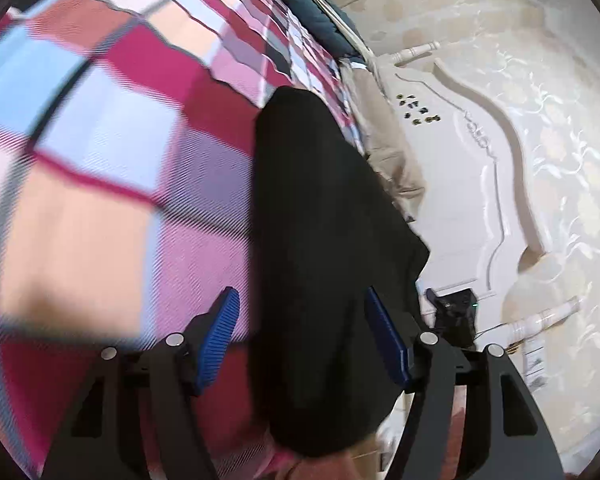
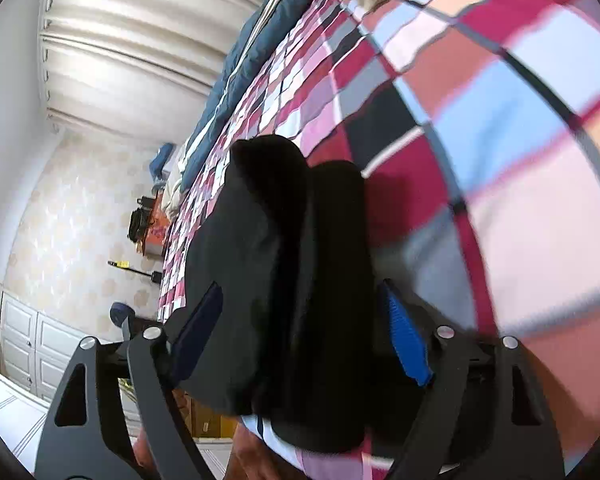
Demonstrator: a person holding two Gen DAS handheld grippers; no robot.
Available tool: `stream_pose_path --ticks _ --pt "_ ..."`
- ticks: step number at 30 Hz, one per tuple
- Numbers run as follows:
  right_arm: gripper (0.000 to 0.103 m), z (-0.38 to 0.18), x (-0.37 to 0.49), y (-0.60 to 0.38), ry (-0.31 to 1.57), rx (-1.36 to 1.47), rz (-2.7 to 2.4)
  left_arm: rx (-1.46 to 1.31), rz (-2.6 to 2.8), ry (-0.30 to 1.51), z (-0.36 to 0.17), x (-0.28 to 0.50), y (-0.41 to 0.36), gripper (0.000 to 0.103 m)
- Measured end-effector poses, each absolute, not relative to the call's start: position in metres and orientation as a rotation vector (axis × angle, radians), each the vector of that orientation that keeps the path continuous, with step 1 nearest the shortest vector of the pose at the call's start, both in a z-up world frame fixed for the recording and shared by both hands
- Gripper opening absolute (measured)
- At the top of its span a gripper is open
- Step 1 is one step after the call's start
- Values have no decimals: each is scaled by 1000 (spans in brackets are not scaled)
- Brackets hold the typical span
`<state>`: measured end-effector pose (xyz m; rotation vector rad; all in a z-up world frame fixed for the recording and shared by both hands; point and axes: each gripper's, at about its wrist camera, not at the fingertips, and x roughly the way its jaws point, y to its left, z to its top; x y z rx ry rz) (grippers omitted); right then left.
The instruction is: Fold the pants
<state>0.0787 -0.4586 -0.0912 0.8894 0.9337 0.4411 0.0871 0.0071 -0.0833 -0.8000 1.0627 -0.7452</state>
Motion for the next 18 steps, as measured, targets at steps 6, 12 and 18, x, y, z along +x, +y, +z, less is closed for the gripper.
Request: stream_pose_path --ticks 6,12,18 --pt "63 -95 96 -439 1007 788 461 -628 -760 1095 -77 106 -28 53" --pt "45 -98 94 -434 1014 778 466 -573 -678 1106 -70 105 -26 32" --pt "44 -94 101 -422 1018 767 471 -469 -611 1080 -59 100 -27 30"
